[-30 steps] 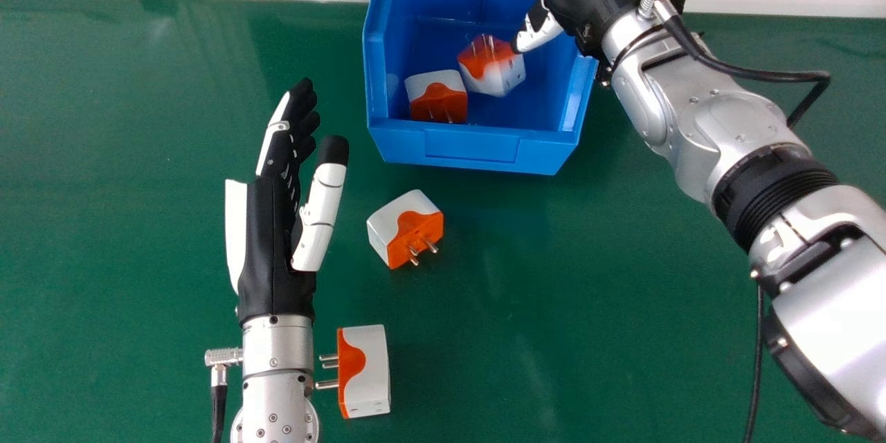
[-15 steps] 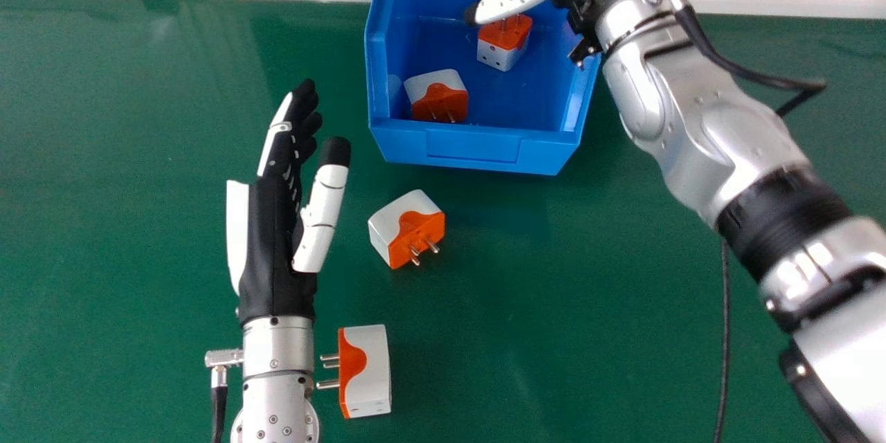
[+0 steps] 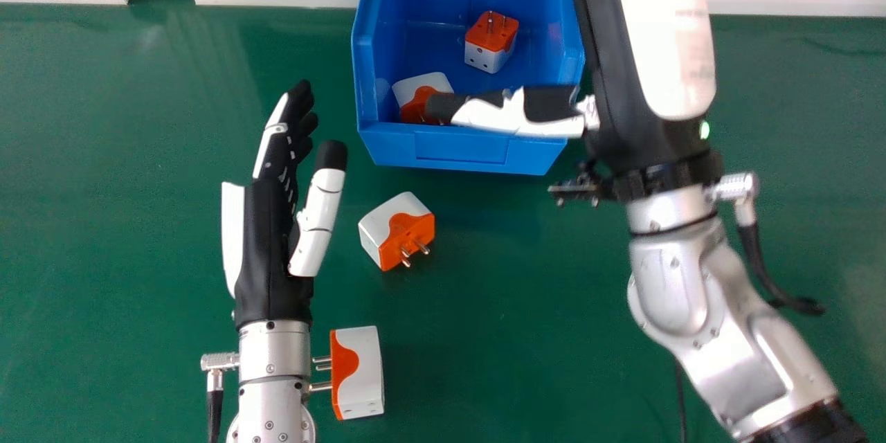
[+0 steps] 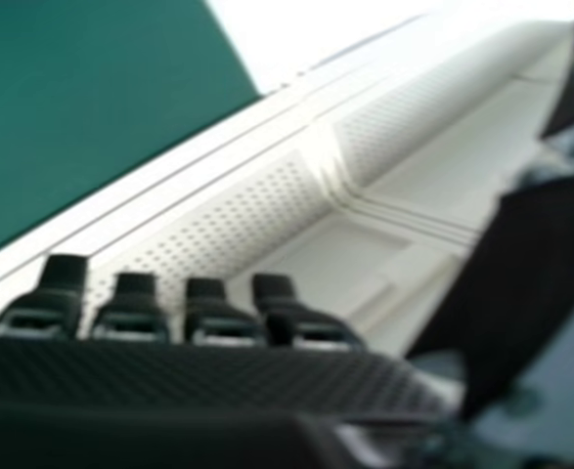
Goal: Pick all objects and put in blue box
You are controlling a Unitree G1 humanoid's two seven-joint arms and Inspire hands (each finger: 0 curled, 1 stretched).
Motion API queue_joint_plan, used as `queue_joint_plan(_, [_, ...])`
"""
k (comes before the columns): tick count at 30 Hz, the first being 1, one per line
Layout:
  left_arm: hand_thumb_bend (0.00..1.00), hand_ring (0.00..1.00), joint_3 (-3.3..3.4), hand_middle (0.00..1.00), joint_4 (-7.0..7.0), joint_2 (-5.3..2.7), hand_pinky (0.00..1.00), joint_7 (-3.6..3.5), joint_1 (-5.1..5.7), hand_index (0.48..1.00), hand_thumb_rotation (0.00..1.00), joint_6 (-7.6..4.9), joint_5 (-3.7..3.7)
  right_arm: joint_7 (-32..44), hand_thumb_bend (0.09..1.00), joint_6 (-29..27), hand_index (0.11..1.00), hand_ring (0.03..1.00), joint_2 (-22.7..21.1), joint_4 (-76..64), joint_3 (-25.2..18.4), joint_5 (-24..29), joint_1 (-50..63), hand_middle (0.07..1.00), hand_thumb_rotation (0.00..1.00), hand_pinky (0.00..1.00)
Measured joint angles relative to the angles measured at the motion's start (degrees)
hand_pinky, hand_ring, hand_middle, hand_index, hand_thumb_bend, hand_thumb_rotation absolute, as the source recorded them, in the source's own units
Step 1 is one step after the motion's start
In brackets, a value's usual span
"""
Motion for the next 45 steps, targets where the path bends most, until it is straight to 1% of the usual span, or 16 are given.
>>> queue_joint_plan(2, [0.72,0.9,0.13,0.91,-0.28,0.07,0.9,-0.06,0.3,0.883,0.88,0.04,-0.04,5.35,0.965,1.32,0.954,0.948,0.36,-2.53,-0.06,3.11,3.16,0.957,0.37,0.88])
queue_joint_plan(4, [0.72,0.9,0.17,0.91,-0.36,0.07,0.9,-0.09,0.63,0.883,0.88,0.16,-0.05,11.62,0.957,4.6,0.953,0.932,0.35,-5.64,-0.14,5.63,5.72,0.946,0.38,0.86])
queue_joint_plan(6, [0.72,0.9,0.26,0.91,-0.5,0.1,0.9,-0.1,0.87,0.883,0.88,0.56,-0.09,21.0,0.957,11.95,0.953,0.932,-0.04,-10.68,-0.16,8.04,7.79,0.946,0.38,0.86])
queue_joint_plan(8, [0.72,0.9,0.25,0.91,-0.58,0.11,0.9,-0.1,0.9,0.883,0.88,0.84,-0.07,30.42,0.954,20.81,0.95,0.917,-0.88,-15.58,0.21,9.1,8.6,0.934,0.39,0.83])
queue_joint_plan(10, [0.72,0.9,0.24,0.91,-0.77,0.1,0.9,-0.1,1.01,0.883,0.88,1.16,-0.06,39.64,0.957,30.11,0.947,0.899,-1.7,-20.94,0.53,9.53,8.91,0.924,0.38,0.81])
queue_joint_plan(11, [0.72,0.9,0.22,0.91,-1.16,0.1,0.9,-0.11,1.21,0.883,0.88,1.19,-0.04,44.57,0.957,35.18,0.947,0.899,-2.24,-24.21,0.78,9.56,8.95,0.924,0.38,0.81])
queue_joint_plan(12, [0.72,0.9,0.22,0.91,-1.45,0.1,0.9,-0.11,1.32,0.883,0.88,1.22,-0.02,47.54,0.957,38.36,0.947,0.899,-2.5,-26.4,1.01,9.44,8.95,0.924,0.38,0.81])
queue_joint_plan(14, [0.72,0.89,0.22,0.91,-2.02,0.1,0.9,-0.11,1.53,0.882,0.88,1.3,-0.01,52.03,0.961,43.31,0.94,0.879,-2.97,-29.84,1.84,8.91,8.89,0.913,0.38,0.79])
queue_joint_plan(16, [0.71,0.89,0.21,0.91,-2.48,0.09,0.89,-0.11,1.69,0.882,0.88,1.57,0.0,56.67,0.965,48.24,0.93,0.861,-3.76,-32.3,3.38,7.11,8.36,0.905,0.38,0.77])
queue_joint_plan(19, [0.71,0.89,0.2,0.91,-3.33,0.08,0.89,-0.11,2.01,0.881,0.88,1.83,0.01,61.36,0.969,53.4,0.912,0.836,-4.7,-33.5,5.17,5.41,7.24,0.892,0.38,0.75])
queue_joint_plan(24, [0.71,0.89,0.13,0.91,-4.0,0.05,0.89,-0.11,2.56,0.881,0.88,2.28,0.03,67.49,0.972,61.44,0.898,0.819,-5.68,-34.0,8.36,2.16,3.84,0.882,0.37,0.75])
queue_joint_plan(29, [0.71,0.89,0.14,0.91,-4.1,0.05,0.89,-0.11,2.97,0.882,0.88,2.33,0.03,70.29,0.98,66.06,0.885,0.814,-5.71,-34.09,11.77,-1.63,0.79,0.877,0.39,0.76])
queue_joint_plan(33, [0.71,0.89,0.14,0.91,-4.1,0.05,0.89,-0.11,3.17,0.882,0.88,2.38,0.03,69.99,0.984,66.12,0.88,0.814,-4.79,-32.91,13.23,-2.1,0.13,0.875,0.39,0.76])
queue_joint_plan(37, [0.71,0.89,0.12,0.91,-4.11,0.02,0.89,-0.11,3.28,0.883,0.88,2.39,0.03,67.73,0.985,63.84,0.878,0.814,-3.63,-29.32,13.92,-2.05,-0.42,0.875,0.4,0.76])
queue_joint_plan(41, [0.71,0.89,0.12,0.91,-4.14,0.02,0.89,-0.11,3.39,0.883,0.88,2.41,0.03,62.45,0.986,60.13,0.875,0.811,-1.93,-23.84,14.05,-2.24,-1.44,0.873,0.41,0.76])
queue_joint_plan(45, [0.71,0.89,0.11,0.91,-4.36,0.02,0.89,-0.11,3.49,0.884,0.88,2.42,0.06,56.42,0.991,56.7,0.87,0.809,-0.15,-18.44,14.86,-4.29,-1.65,0.867,0.43,0.76])
